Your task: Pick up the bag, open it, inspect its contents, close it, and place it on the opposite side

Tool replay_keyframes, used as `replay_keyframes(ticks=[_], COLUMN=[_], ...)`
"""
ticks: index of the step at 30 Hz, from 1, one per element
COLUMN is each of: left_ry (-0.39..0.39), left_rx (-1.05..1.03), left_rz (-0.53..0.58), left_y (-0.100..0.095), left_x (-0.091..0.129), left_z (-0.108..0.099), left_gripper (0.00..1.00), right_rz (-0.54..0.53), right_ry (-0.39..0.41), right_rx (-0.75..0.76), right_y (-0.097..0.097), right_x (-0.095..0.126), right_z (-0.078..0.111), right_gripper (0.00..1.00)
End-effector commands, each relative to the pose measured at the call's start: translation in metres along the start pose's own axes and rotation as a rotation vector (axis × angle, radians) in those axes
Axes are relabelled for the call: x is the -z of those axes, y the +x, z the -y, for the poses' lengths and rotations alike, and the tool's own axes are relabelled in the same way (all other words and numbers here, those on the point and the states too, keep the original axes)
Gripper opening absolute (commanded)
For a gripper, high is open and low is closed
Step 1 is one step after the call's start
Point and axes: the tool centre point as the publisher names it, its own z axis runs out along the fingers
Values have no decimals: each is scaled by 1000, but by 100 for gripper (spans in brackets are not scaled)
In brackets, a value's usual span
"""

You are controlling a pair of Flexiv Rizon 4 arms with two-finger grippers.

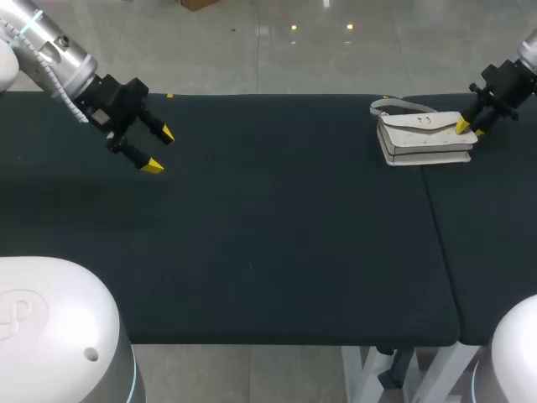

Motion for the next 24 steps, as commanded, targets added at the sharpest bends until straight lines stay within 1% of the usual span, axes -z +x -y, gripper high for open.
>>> replay_keyframes(ticks=[1, 4, 5, 6, 7, 8, 15, 17, 20, 22, 24], left_ry=[3, 3, 3, 3, 3, 3, 3, 3, 3, 3, 3], left_rx=[-1, -1, -1, -1, -1, -1, -1, -1, -1, -1, -1], left_rz=[0, 0, 0, 0, 0, 0, 0, 0, 0, 0, 0], left_y=[-1, -1, -1, -1, -1, -1, -1, -1, -1, -1, -1], left_x=[-1, -1, -1, -1, -1, -1, -1, -1, -1, -1, -1], left_z=[-1, -1, -1, -1, -1, -1, -1, -1, -1, -1, -1], left_gripper=[100, 100, 100, 100, 100, 100, 100, 100, 100, 100, 100], right_rz=[-13, -17, -19, -19, -21, -22, -51, -64, -105, -140, -140], right_ry=[86, 95, 102, 103, 105, 106, 107, 100, 87, 104, 104], right_rx=[-19, -43, -54, -59, -64, -66, -88, -89, -106, -134, -134], right_y=[-4, -3, -3, -3, -3, -3, 1, 4, 13, 20, 20], right_x=[-1, -3, -4, -4, -5, -5, -10, -11, -14, -18, -18], right_z=[-7, -7, -7, -7, -7, -7, -3, -1, 7, 13, 13], right_gripper=[31, 20, 14, 11, 4, 0, 0, 0, 0, 0, 0])
